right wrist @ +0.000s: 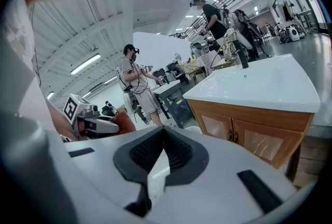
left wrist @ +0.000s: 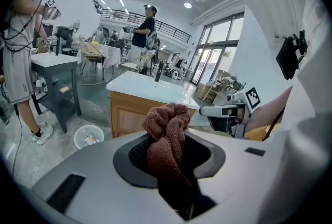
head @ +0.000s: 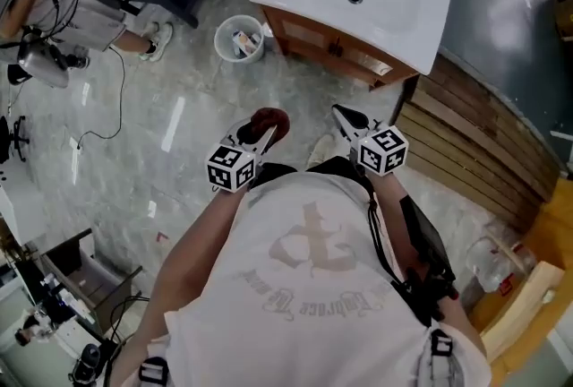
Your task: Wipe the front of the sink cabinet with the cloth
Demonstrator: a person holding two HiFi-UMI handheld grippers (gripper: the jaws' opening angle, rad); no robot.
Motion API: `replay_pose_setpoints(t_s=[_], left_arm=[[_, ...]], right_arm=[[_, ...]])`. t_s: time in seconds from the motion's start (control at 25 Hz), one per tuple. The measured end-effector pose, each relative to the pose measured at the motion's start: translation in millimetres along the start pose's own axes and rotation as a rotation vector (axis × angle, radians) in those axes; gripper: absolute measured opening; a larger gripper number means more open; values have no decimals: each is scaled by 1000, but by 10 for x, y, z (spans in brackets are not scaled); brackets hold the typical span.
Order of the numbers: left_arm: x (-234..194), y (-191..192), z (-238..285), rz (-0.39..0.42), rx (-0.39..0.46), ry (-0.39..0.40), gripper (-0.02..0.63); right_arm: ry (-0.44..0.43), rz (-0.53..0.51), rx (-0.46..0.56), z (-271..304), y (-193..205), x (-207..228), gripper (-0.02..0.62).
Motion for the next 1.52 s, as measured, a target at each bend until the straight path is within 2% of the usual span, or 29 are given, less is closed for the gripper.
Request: replay_pose_setpoints(t_s=[0.12, 0.36, 0.6, 0.76, 0.92, 1.08, 1.24, 1.36, 1.52], left_arm=[[-61, -98, 72, -15, -8, -20, 117], [-225, -124, 112, -28, -67, -21, 118], [-453, -76, 328, -29, -96, 56, 117], [-683, -88, 574, 0, -113, 128, 117], [-622, -44, 976, 38, -145, 228, 118], [-621, 0, 1299, 67, -163, 280, 118], [-553, 180, 1581, 85, -193, 304, 117], [-548, 320, 1775, 66, -212, 302, 118], [-734, 392, 1961, 60, -212, 279, 117]], right_arm=[[-11, -11, -8, 58, -119, 153, 12], [37, 34, 41, 124, -359, 437, 12], [121, 45, 34, 156, -415, 611, 12], [164, 80, 20, 402, -319, 640, 12], [156, 93, -62, 507, -101, 647, 12], [162, 113, -75, 593, 18, 733, 12], [187, 137, -86, 569, 173, 919, 12], [214, 147, -92, 514, 260, 1062, 12], [234, 172, -45, 566, 252, 1137, 12]])
Point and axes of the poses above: the fingertips, and each gripper's own axes: z forward along the fingers, x to its right, y out of its underside, the point moved 2 cm from there along -z, backward along the fingers, and after that the axes turned 4 degrees about z, right-handed, at the moved point
